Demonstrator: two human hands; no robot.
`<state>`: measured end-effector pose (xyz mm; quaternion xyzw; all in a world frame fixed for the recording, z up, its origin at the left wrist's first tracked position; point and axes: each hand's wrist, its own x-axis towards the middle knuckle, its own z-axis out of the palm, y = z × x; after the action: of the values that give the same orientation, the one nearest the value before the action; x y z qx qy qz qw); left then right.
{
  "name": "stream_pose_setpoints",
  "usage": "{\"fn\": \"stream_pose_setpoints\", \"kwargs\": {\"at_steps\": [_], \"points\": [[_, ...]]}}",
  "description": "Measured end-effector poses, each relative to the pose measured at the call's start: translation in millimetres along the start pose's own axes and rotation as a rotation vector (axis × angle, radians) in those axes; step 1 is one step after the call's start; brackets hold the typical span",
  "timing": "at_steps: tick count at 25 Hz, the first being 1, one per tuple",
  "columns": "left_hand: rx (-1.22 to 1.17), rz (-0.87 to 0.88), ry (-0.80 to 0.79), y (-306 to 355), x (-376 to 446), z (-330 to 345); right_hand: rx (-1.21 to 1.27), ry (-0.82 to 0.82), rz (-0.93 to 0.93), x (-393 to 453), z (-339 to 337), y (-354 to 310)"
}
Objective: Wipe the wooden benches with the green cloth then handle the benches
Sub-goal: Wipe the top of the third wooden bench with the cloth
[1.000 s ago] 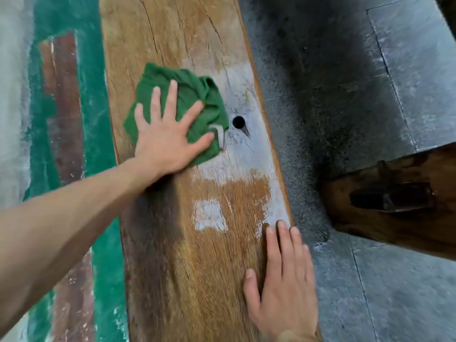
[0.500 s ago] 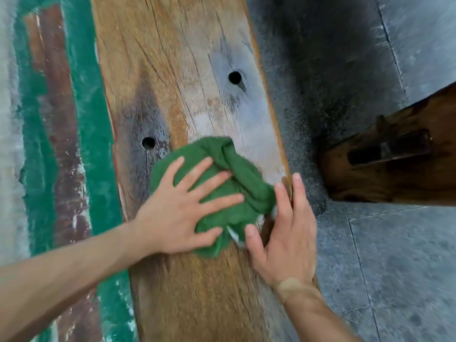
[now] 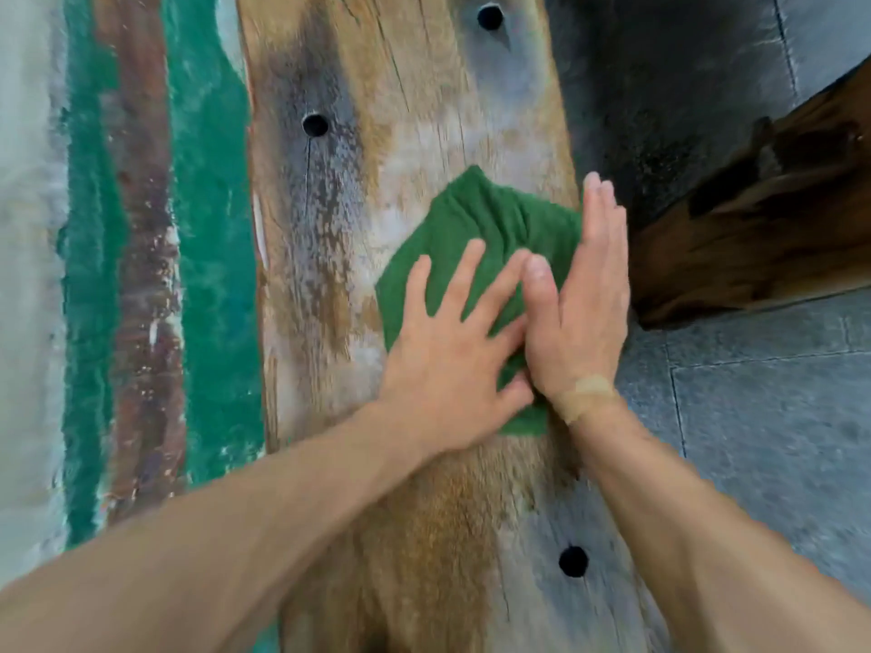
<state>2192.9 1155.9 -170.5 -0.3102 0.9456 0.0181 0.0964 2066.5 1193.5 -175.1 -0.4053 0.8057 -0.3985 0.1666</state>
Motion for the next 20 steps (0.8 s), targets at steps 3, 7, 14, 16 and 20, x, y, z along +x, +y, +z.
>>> {"fn": "stream_pose_setpoints", "kwargs": {"at_steps": [3,7,14,16,20], "points": [[-0.033,0.076,-0.041,76,-109,24,-0.052,-0.292,0.157,11,-6,-6],[0.036,0.403,-0.273,170,-218,45,-0.136,-0.380,0.106,11,-9,-6],[-0.022,0.051,0.070,-10,-53,11,-0.208,-0.320,0.247,28,7,-9],[-0.004,-0.219,0.064,-69,-15,3,-0.362,-0.327,0.220,45,17,-11],[-0.022,-0.461,0.046,-134,48,-9,-0.554,-0.282,0.103,76,37,-11]]}}
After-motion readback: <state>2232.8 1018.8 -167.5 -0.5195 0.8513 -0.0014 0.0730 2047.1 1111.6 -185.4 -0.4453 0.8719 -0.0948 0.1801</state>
